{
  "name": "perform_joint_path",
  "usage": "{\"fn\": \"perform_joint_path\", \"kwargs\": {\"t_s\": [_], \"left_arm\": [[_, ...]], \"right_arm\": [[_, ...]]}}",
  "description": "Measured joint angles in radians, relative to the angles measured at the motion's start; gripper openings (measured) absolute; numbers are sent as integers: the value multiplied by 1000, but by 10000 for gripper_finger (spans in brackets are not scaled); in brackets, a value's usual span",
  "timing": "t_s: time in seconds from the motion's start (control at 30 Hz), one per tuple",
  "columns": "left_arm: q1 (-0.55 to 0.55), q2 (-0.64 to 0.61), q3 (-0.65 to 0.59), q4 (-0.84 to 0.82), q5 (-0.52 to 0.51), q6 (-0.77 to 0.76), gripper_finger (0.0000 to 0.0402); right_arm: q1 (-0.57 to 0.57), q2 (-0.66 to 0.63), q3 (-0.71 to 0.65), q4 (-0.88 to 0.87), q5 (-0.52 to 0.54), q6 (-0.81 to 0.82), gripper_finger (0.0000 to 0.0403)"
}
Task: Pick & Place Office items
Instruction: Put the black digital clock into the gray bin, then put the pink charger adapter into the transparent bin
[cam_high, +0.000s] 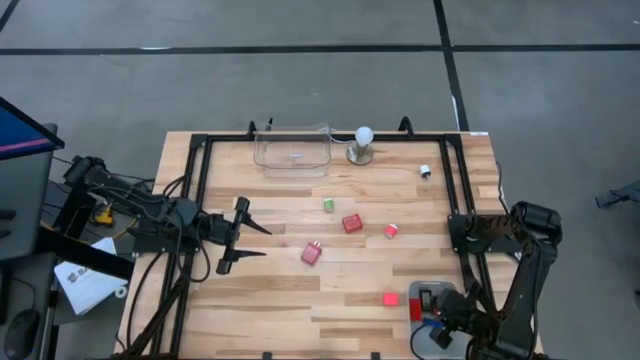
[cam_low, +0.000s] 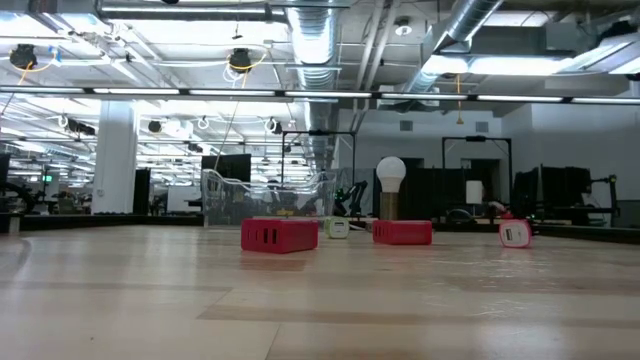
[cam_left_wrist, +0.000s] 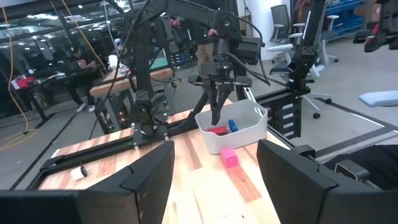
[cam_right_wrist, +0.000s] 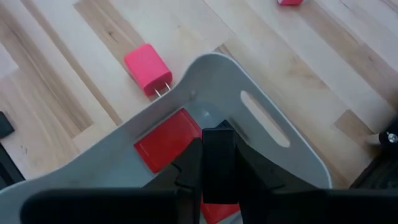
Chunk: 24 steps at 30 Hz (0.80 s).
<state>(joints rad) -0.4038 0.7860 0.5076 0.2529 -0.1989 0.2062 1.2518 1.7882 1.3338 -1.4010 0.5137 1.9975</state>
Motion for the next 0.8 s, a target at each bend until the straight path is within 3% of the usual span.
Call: {"fn": "perform_joint_path", "kwargs": {"t_s": [0.43,0.67,0.8], "left_arm": [[0,0,0,2,4,-1,227],[0,0,0,3,3,-1,227],[0,0,0,3,3,-2,227]], "right_arm": [[-4,0,0,-8,10,-18,162],[-12,0,0,-21,170,-123,174],[-44,-5,0,-9,194,-250,170]]}}
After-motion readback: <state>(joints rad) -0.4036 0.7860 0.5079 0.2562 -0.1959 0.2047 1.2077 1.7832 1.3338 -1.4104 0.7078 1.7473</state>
